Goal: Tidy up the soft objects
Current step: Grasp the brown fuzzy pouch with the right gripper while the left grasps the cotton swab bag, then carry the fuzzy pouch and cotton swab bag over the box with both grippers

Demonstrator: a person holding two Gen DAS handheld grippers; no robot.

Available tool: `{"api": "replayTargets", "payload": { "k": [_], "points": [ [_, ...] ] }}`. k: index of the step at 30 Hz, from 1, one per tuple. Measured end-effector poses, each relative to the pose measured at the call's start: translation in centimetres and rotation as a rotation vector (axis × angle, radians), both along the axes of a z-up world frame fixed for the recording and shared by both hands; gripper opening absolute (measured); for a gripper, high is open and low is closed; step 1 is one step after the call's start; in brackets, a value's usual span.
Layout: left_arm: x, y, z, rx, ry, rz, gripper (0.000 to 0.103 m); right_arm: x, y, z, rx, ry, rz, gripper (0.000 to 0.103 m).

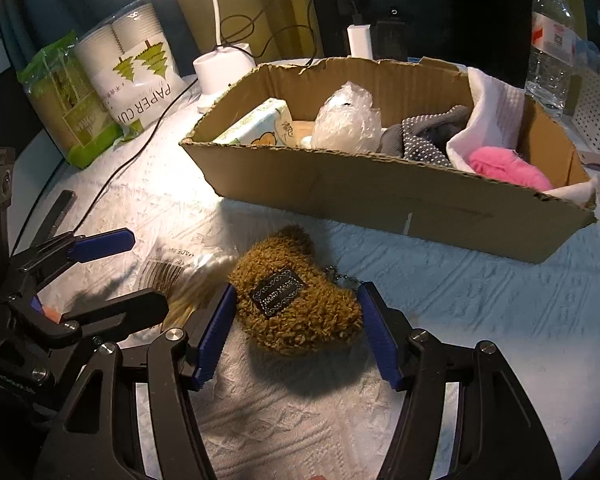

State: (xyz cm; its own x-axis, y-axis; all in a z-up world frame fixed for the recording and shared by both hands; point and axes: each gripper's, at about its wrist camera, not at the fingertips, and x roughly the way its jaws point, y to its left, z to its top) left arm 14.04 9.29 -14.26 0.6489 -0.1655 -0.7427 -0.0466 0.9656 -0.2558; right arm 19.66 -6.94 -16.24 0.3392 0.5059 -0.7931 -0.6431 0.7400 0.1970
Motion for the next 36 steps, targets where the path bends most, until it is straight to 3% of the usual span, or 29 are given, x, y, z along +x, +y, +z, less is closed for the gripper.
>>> {"api": "replayTargets", "payload": {
  "k": [8, 13, 22, 28, 32, 36],
  "points": [
    [0.6, -0.8, 0.0, 0.014, 0.005, -0.021, 0.097, 0.1, 0.2, -0.4, -0.012, -0.009, 0.037, 0.065],
    [1.0, -1.9, -0.1, 0.039, 0.017, -0.036, 0.097, -0.1, -0.2, -0.3, -0.004, -0.018, 0.050, 0.055],
    [1.7, -4.1, -0.5, 0.090, 0.031, -0.092, 0.096, 0.4, -3.0, 0.8, 0.020, -0.048, -0.001, 0.054],
    [2.2, -5.3, -0.9, 0.132, 0.052, -0.127, 0.064, 0.8, -5.1, 1.3, 0.040, -0.058, -0.046, 0.054],
    [2.2, -6.0, -0.7, 0.140, 0.043, -0.151, 0.054, 0.9, -6.3, 1.6, 0.052, -0.062, -0.066, 0.054],
    [2.2, -6.4, -0.5, 0.135, 0.033, -0.159, 0.051, 0.8, -7.0, 1.9, 0.058, -0.071, -0.076, 0.054]
  ]
}}
